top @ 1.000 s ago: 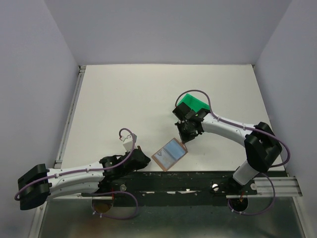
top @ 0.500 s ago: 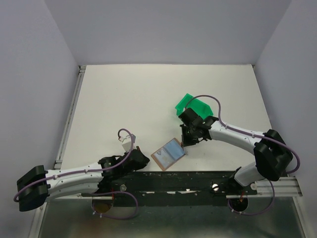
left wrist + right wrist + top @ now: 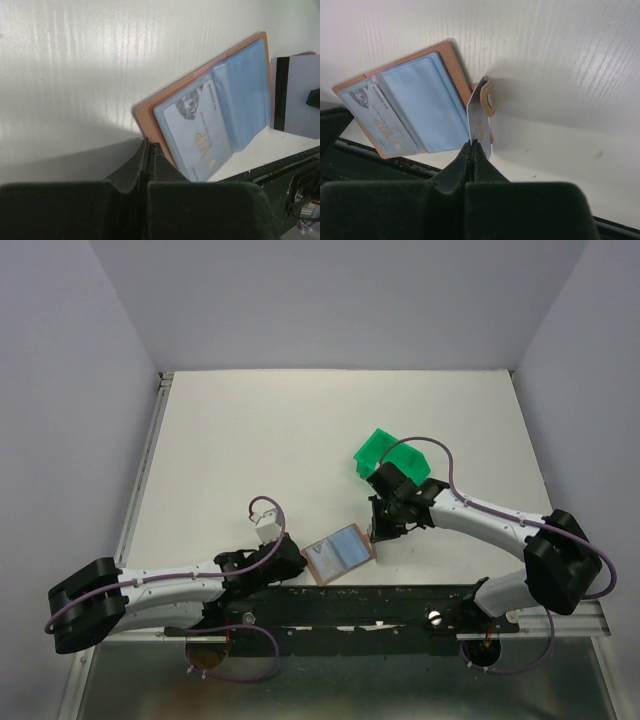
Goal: Put the credit cards into the card holder
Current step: Move the card holder to the corner of the board.
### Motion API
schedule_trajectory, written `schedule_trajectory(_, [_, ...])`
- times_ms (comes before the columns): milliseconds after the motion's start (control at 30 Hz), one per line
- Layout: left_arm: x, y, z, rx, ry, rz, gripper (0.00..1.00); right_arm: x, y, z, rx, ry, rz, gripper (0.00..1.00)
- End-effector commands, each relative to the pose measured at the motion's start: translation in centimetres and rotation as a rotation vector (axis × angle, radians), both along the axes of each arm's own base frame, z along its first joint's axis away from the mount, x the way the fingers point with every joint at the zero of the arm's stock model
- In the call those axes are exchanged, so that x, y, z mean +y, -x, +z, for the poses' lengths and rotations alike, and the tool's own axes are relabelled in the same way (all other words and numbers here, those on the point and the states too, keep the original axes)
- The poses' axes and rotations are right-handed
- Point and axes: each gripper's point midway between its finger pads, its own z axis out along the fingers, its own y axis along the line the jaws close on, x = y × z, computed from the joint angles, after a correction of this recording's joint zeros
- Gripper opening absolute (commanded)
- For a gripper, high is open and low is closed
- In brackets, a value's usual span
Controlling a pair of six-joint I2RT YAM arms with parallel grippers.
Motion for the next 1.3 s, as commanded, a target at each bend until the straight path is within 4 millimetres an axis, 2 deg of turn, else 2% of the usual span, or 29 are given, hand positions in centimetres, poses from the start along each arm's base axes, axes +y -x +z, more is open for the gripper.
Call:
schedule_trajectory(0, [-1.3,-0.4,0.2,0.008,0.003,-0.035,0.0,-1.7,4.0,-1.5,0.144,0.029,0.009,0.0])
schedule_trajectory(200, [-0.8,-1.4,-0.2,0.018,-0.018,-0.018,0.0,-2.0,4.6,-1.1,0.138,0.009,0.016,0.0])
schedule_trajectory(467, [1.6,-3.1,0.2,-0.008,-0.064,0.025,0.0,-4.8,3.5,1.1,0.005,0.1,0.007,0.0])
schedule_trajectory(567, [2.1,-3.8,0.8,-0.027,-0.067,0.025,0.0,-4.1,3.0,2.5,-0.066,0.025,0.04,0.0])
schedule_trajectory(767, [0.7,-4.3,2.7,-0.084,-0.024,-0.044,0.0,-0.6,3.5,4.8,-0.143,-0.237,0.127,0.0])
schedule_trajectory(900, [-0.6,-4.2,3.9,-0.119,0.04,-0.092,0.0,0.7,3.8,4.5,-0.127,-0.3,0.175,0.0])
schedule_trajectory(1067, [-1.1,-4.0,3.8,-0.116,0.04,-0.126,0.0,1.5,3.8,2.9,-0.087,-0.297,0.205,0.0])
schedule_trajectory(1267, [-1.9,-3.6,3.7,-0.118,0.054,-0.166,0.0,1.0,3.4,1.3,-0.063,-0.233,0.18,0.0])
